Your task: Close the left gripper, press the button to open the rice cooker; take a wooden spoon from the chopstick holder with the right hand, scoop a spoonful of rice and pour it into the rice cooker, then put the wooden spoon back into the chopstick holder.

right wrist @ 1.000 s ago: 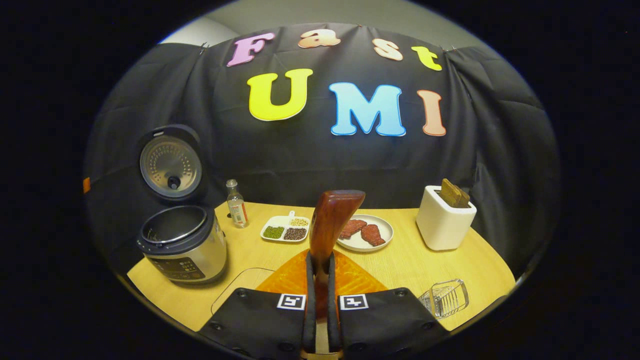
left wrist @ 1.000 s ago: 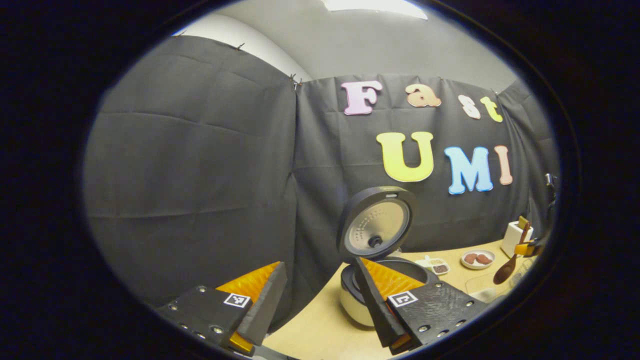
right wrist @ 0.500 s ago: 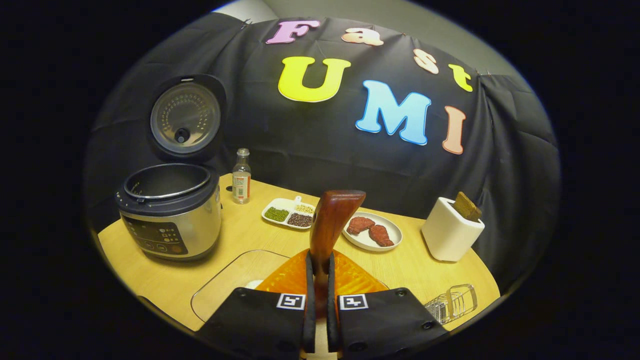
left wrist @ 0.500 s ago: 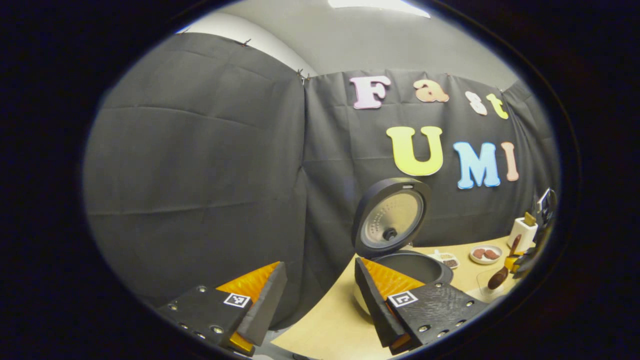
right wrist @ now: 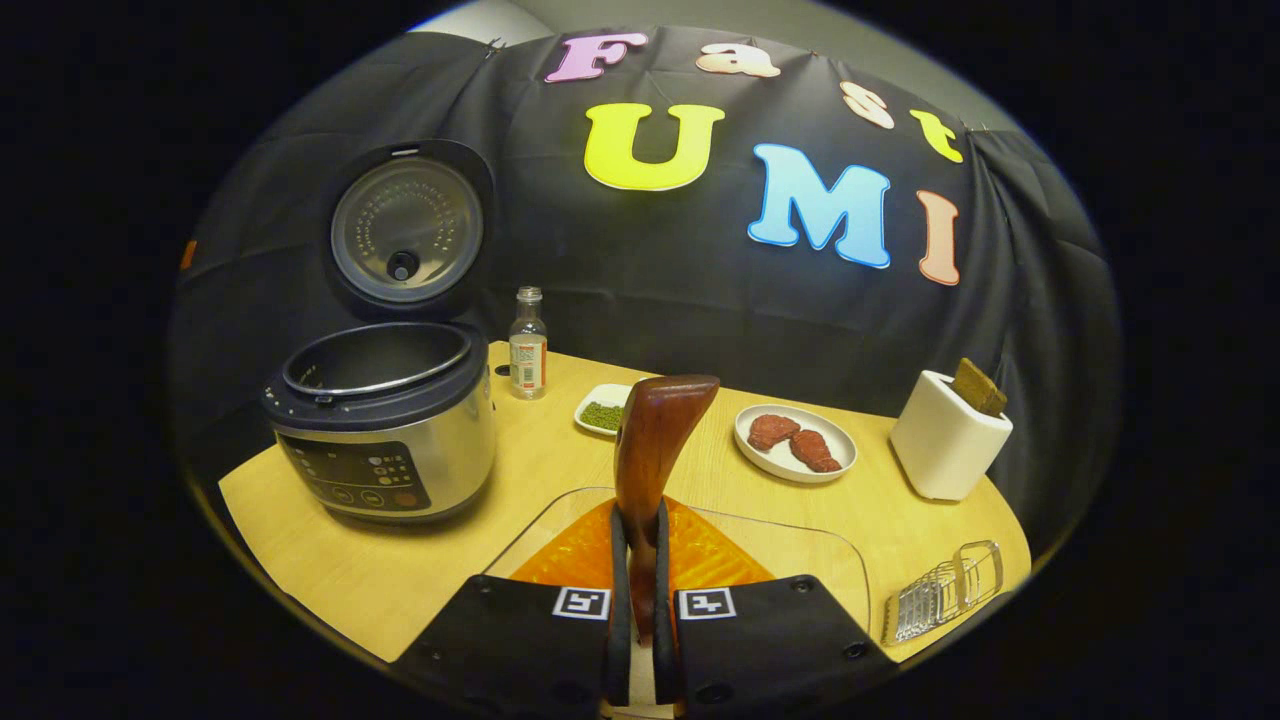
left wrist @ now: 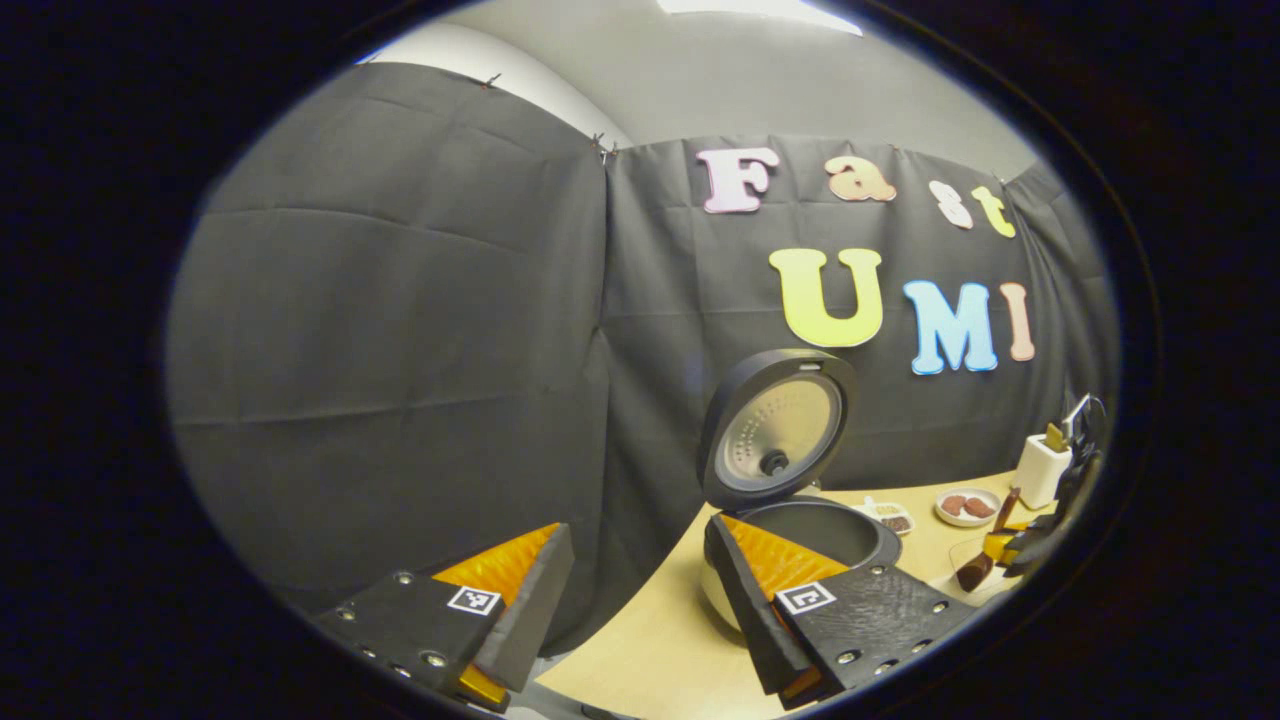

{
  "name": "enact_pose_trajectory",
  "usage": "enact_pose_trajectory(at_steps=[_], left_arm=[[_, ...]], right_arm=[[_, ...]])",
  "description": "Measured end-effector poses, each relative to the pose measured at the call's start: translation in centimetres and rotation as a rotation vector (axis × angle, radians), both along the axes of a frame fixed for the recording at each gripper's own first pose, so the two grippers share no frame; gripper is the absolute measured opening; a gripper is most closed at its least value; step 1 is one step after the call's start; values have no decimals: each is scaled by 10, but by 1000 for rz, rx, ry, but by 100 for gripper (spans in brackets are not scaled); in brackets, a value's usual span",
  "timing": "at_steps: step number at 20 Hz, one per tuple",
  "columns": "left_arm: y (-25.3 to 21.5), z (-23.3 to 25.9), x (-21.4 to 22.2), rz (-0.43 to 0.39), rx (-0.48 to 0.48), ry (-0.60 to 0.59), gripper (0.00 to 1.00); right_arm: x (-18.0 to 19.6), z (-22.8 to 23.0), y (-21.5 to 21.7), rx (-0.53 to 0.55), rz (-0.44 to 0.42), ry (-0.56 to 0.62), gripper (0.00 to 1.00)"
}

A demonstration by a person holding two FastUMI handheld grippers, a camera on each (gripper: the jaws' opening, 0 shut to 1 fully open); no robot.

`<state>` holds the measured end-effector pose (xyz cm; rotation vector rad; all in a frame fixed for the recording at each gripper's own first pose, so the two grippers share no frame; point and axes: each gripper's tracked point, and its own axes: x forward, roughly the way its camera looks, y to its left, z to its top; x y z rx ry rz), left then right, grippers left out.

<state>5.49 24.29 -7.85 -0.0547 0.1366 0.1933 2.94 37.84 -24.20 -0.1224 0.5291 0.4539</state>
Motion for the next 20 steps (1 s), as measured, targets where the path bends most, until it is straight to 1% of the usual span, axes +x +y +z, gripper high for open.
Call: enact_pose_trajectory(at_steps=[3, 5, 7, 10, 11, 13, 14, 15, 16, 17, 18, 19, 20], left_arm=[[-6, 1, 3, -9, -1, -7, 83], [-8, 2, 4, -14, -5, -12, 83], [-10, 2, 4, -18, -11, -14, 84], [-13, 1, 2, -19, -17, -16, 83], [-14, 1, 3, -20, -19, -17, 84], [-16, 3, 2, -22, -22, -20, 83], [-17, 4, 2, -23, -22, -22, 84], [-18, 6, 3, -25, -21, -25, 84], [-20, 7, 2, -28, -18, -27, 83], [-21, 8, 3, -31, -14, -30, 83], [-22, 11, 4, -34, -10, -32, 83], [-24, 11, 4, -38, -7, -34, 83], [-26, 13, 4, -41, -6, -36, 84]], right_arm=[[-10, -1, 8, 71, 11, 65, 11], [-12, 1, 7, 140, -13, 127, 11], [-15, 0, 1, 231, -65, 211, 11], [-14, -3, -11, 382, -161, 345, 11], [-14, -5, -15, 426, -194, 383, 11], [-12, -7, -26, 497, -253, 444, 11], [-13, -10, -31, 524, -276, 469, 7], [-12, -11, -38, 553, -298, 493, 11], [-12, -12, -43, 593, -322, 517, 7], [-10, -12, -49, 623, -341, 532, 11], [-8, -12, -55, 654, -358, 541, 7], [-5, -10, -62, 681, -377, 545, 11], [-2, -10, -70, 707, -393, 547, 11]])
